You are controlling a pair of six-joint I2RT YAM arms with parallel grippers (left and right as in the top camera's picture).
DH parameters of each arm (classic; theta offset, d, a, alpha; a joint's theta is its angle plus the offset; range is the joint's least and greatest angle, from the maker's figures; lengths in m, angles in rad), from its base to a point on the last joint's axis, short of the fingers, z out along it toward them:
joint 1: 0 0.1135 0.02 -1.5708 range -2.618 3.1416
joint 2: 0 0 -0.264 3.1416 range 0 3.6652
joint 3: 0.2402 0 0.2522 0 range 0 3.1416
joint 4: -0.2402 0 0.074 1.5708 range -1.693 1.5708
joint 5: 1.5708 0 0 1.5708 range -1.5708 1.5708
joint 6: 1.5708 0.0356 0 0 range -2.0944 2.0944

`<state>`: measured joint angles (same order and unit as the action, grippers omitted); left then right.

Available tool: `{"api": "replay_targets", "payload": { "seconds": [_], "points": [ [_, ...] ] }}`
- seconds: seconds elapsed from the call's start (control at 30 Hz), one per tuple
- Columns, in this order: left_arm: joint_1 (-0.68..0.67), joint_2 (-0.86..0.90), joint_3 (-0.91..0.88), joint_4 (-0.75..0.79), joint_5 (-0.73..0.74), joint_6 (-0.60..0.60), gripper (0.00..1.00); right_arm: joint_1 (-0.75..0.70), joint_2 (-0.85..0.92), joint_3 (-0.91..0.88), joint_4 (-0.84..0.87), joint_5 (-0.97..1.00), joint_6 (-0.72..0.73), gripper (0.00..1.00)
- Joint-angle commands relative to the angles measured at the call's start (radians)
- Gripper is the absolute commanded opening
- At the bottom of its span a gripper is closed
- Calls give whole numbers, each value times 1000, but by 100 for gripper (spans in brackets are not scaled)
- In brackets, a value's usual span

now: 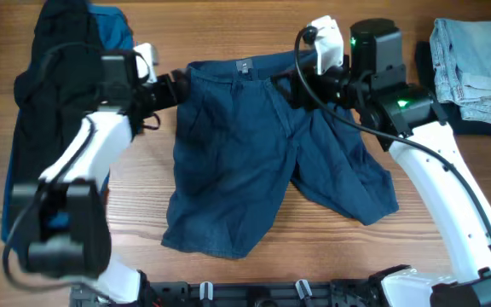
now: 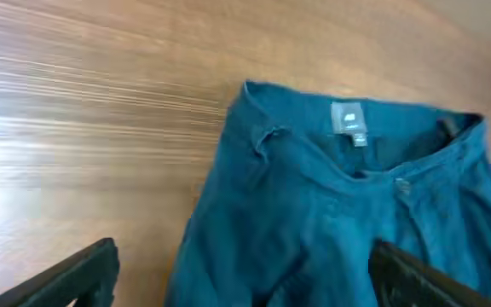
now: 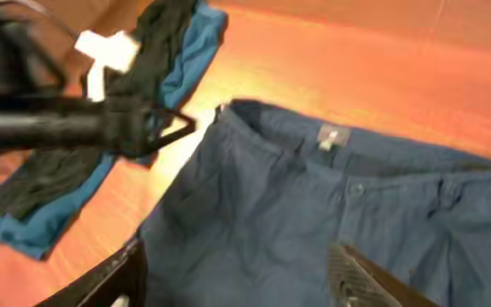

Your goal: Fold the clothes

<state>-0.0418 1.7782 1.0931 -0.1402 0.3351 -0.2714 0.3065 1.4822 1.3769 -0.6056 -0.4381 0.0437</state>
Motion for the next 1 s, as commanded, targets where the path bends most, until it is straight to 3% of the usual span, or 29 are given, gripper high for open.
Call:
{"api": "replay_targets", "payload": {
  "seconds": [0.0, 0.2, 0.23, 0.27, 0.33, 0.4, 0.53, 0.6, 0.77, 0.97],
  "points": [
    [-31, 103, 13, 94, 21, 33, 96, 2, 16, -4, -45, -15, 11, 63],
    [-102, 127, 13, 208, 13, 34, 93, 2, 16, -4, -70, -36, 11, 61],
    [-114, 129, 13, 230, -7, 33, 88, 2, 16, -4, -74, -43, 12, 61],
    [-133, 135, 13, 268, -75, 32, 69, 2, 16, -4, -85, -42, 12, 59],
    [-145, 136, 13, 295, -122, 24, 49, 2, 16, -4, -103, -42, 11, 59],
    [-146, 136, 13, 309, -124, 14, 40, 2, 16, -5, -123, -42, 8, 59],
    [-145, 136, 13, 306, -137, 2, 11, 2, 16, -5, -130, -34, 8, 59],
    [-141, 136, 13, 310, -230, -44, 4, 2, 16, -5, -132, -34, 8, 59],
    [-75, 136, 13, 324, -489, -186, 4, 2, 18, -13, -154, -31, 29, 53],
    [95, 133, 22, 312, -457, -306, 4, 2, 24, -75, -188, 23, 158, 52]
  ]
}}
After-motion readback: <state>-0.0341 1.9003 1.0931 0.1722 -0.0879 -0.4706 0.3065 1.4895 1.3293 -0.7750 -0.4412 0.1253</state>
